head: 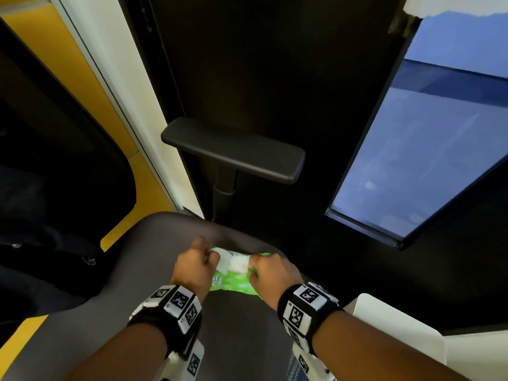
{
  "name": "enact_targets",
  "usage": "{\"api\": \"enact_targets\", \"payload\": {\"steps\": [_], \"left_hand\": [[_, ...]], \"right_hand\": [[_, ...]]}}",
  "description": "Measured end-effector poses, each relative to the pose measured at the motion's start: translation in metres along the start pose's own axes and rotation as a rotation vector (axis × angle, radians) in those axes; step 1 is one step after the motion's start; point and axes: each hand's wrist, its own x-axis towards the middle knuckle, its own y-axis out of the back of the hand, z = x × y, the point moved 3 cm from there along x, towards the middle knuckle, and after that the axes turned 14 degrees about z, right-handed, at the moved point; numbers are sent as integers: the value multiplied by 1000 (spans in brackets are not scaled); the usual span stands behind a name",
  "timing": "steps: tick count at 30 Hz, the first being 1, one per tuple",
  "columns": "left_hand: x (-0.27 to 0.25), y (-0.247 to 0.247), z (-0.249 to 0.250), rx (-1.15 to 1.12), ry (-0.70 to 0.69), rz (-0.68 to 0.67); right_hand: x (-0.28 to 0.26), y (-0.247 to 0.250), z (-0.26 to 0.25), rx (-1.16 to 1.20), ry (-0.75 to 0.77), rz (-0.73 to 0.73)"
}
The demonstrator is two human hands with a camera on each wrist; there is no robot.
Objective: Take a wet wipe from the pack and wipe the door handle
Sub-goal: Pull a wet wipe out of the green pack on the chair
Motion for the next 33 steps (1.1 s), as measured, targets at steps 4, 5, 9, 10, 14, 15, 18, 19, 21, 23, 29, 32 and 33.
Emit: {"api": "enact_targets", "payload": {"steps": [4, 5, 9, 10, 14, 15, 18, 19, 21, 23, 29, 32, 33], "left_hand": [[-3, 0, -3, -36, 1, 10], [-4, 0, -5, -45, 1, 12], [-6, -2, -7, -64, 1, 3], [-6, -2, -8, -69, 3, 6], [-6, -1, -10, -73, 1, 22], [-6, -1, -10, -73, -4, 23], [-7, -2, -11, -75, -9, 24], [-6, -2, -11, -75, -11, 25], [-5, -3, -13, -73, -16, 26], [-5, -3, -13, -71, -19, 23], [-6, -3, -15, -67, -25, 20], [-7, -3, -15, -69, -33, 18], [-7, -3, -15, -70, -34, 20]], "right_hand": [[7, 1, -18, -78, 150, 42], [9, 0, -22, -100, 185, 40], [15, -3, -34, -196, 257, 1], [17, -4, -36, -215, 262, -10], [22, -7, -42, -245, 263, -61], [22, -8, -43, -256, 274, -68], [23, -9, -47, -298, 317, -82], [23, -9, -48, -312, 332, -84], [24, -10, -50, -340, 360, -94], [25, -11, -51, -360, 372, -111], [27, -18, -49, -372, 357, -124], [26, -24, -47, -360, 341, -108], [26, -25, -46, -347, 323, -104]]}}
